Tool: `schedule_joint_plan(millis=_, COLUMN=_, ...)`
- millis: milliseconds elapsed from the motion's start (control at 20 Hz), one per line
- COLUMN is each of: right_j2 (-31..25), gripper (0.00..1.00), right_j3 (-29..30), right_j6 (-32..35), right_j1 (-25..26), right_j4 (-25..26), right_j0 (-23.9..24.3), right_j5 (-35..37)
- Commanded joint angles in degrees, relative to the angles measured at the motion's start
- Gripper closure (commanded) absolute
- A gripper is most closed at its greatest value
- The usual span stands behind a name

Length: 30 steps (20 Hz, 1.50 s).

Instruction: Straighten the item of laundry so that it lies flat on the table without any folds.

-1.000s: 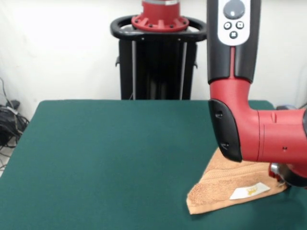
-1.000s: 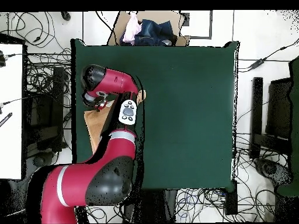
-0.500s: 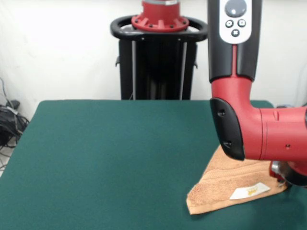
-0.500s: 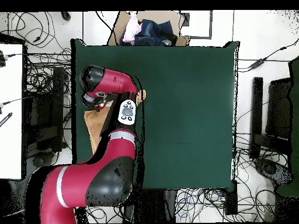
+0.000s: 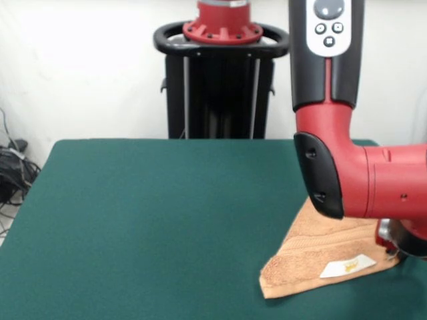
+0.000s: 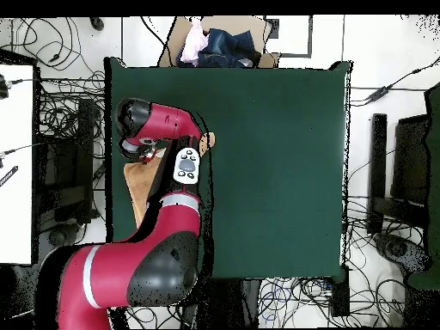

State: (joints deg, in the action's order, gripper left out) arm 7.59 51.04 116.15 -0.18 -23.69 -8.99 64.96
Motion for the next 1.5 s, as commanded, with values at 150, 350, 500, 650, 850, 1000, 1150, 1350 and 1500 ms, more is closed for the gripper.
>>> schedule_joint_plan(millis=150, right_j2=-12.5, gripper=1.00, right_j3=7.5, right_j6=31.1, right_j1=23.7, right_j4=10.2, right_j0=-1.4, right_j5=-80.3)
schedule_joint_plan(millis=350, right_j2=-10.9, gripper=1.00, right_j3=5.9, right_j6=35.8, right_j1=25.6, right_j4=10.3, right_j0=-3.0, right_j5=-86.9)
schedule_joint_plan(millis=500, right_j2=-11.5, gripper=1.00, right_j3=4.5, right_j6=37.6, right_j1=27.2, right_j4=12.1, right_j0=-2.7, right_j5=-91.2)
schedule_joint_plan(millis=650, right_j2=-11.4, gripper=1.00, right_j3=3.1, right_j6=38.5, right_j1=28.6, right_j4=13.0, right_j0=-2.9, right_j5=-93.8)
schedule_joint_plan(millis=850, right_j2=-11.7, gripper=1.00, right_j3=2.0, right_j6=39.8, right_j1=29.6, right_j4=14.9, right_j0=-2.6, right_j5=-97.1)
schedule_joint_plan(millis=1000, right_j2=-11.7, gripper=1.00, right_j3=1.3, right_j6=40.7, right_j1=30.3, right_j4=15.7, right_j0=-2.7, right_j5=-99.4)
schedule_joint_plan(millis=1150, right_j2=-12.1, gripper=1.00, right_j3=0.3, right_j6=41.6, right_j1=31.3, right_j4=17.0, right_j0=-2.4, right_j5=-101.2)
schedule_joint_plan(millis=1350, right_j2=-12.2, gripper=1.00, right_j3=-0.9, right_j6=42.8, right_j1=32.4, right_j4=17.7, right_j0=-2.5, right_j5=-103.4)
schedule_joint_plan(millis=1500, right_j2=-12.0, gripper=1.00, right_j3=-1.6, right_j6=43.1, right_j1=33.1, right_j4=17.7, right_j0=-2.7, right_j5=-104.5)
